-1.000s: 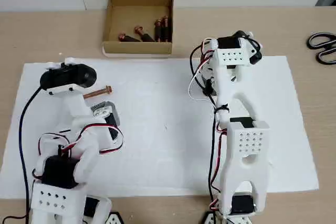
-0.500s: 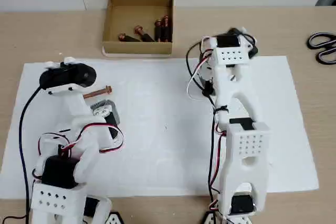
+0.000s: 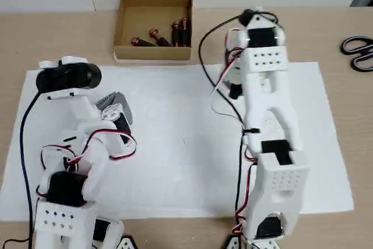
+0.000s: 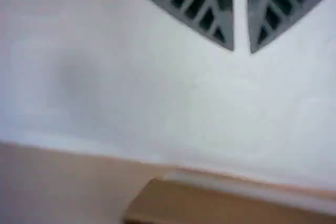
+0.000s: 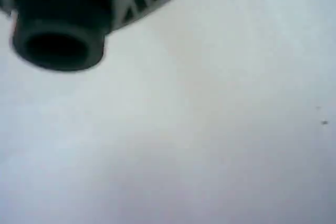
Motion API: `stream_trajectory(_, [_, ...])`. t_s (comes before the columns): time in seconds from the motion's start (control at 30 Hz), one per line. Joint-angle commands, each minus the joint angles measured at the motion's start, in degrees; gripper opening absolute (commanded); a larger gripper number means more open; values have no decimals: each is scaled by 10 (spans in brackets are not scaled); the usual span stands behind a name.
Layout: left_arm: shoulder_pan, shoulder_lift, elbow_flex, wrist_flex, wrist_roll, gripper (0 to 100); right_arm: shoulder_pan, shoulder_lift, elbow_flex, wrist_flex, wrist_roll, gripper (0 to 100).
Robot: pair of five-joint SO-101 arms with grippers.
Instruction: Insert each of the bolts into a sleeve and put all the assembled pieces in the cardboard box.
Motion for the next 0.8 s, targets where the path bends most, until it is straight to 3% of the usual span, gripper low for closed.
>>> stream_trajectory(0.0, [-40,68,-60,-13,-41,6,28,-55,-2,12,47,2])
stream_trajectory(0.13, [-75,171,-188,12,-93,6,41,-71,22,13,89,2])
stream_trajectory(0.4, [-73,366,-458,182,-212,6,41,-175,169,9,138,2])
stream_trajectory(0.57, [-67,441,-532,273,-280,6,41,-209,215,8,215,2])
stream_trajectory(0.77, [-33,496,-539,349,-392,6,41,-212,220,10,338,2])
